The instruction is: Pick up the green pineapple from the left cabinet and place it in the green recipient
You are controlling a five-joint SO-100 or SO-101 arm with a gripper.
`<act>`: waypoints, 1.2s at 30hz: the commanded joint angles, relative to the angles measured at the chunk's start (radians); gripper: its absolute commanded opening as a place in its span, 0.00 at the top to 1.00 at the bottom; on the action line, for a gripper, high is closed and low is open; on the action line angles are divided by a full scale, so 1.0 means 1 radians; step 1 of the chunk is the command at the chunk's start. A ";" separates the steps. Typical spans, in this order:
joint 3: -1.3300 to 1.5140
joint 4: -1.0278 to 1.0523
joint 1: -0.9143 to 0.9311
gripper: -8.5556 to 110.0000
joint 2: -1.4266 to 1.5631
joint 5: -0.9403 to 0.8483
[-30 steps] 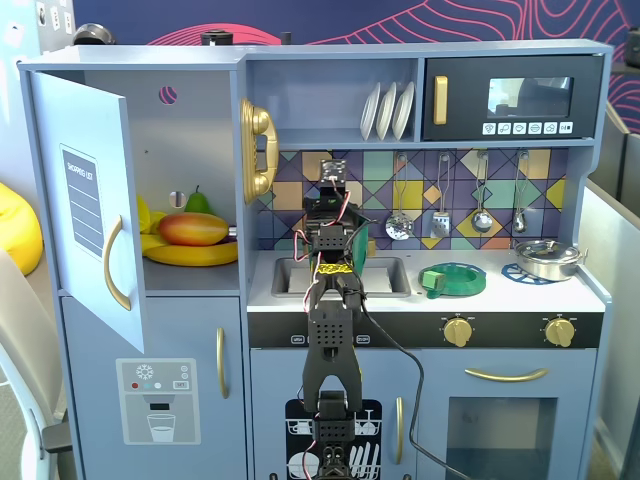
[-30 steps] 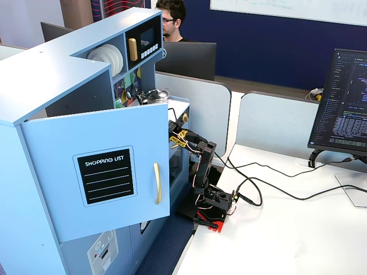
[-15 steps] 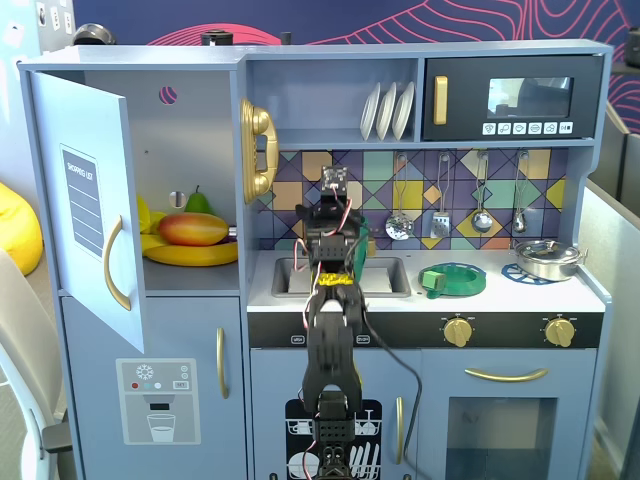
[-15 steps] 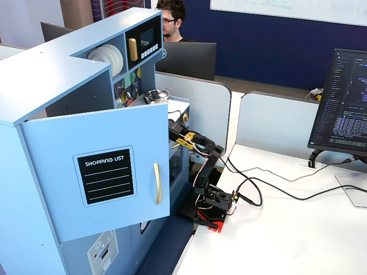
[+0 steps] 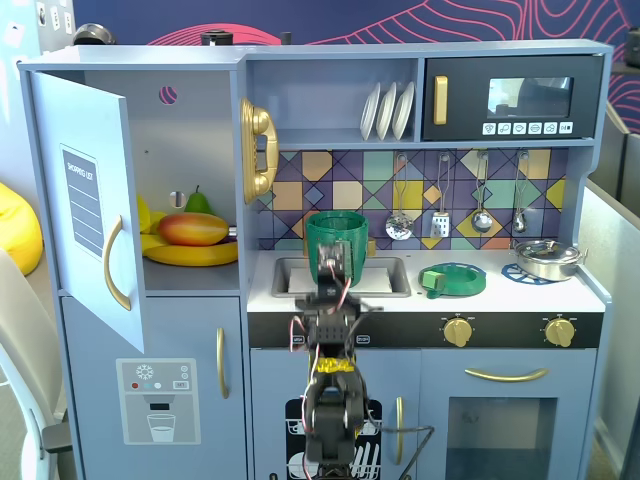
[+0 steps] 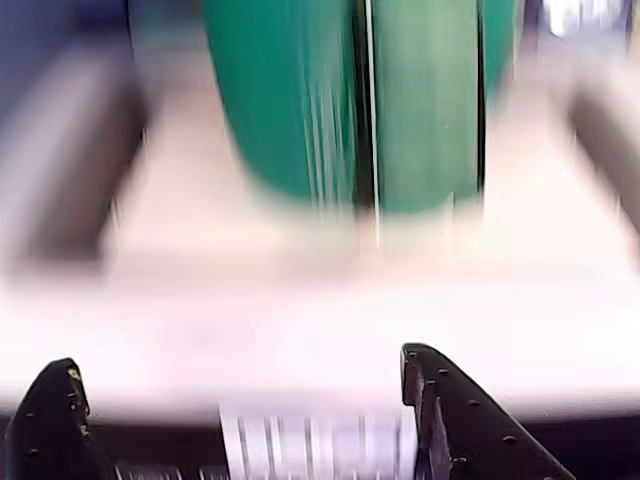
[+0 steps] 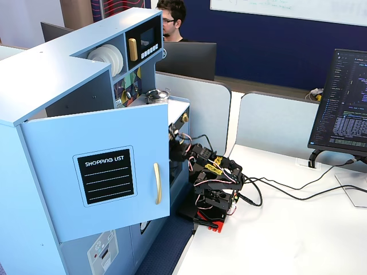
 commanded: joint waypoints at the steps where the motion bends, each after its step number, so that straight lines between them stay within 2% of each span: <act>1: 0.135 0.066 0.023 0.65 0.140 0.023; 9: 0.337 0.192 0.049 0.67 0.216 0.081; 13: 0.350 0.387 0.025 0.71 0.216 0.149; 14: 0.350 0.442 0.023 0.73 0.216 0.130; 17: 0.350 0.626 0.028 0.74 0.216 -0.074; 21: 0.350 0.746 0.035 0.74 0.216 0.083; 31: 0.351 1.081 0.023 0.74 0.218 0.101; 33: 0.351 1.077 0.028 0.74 0.218 0.164; 36: 0.351 1.080 0.046 0.75 0.218 0.140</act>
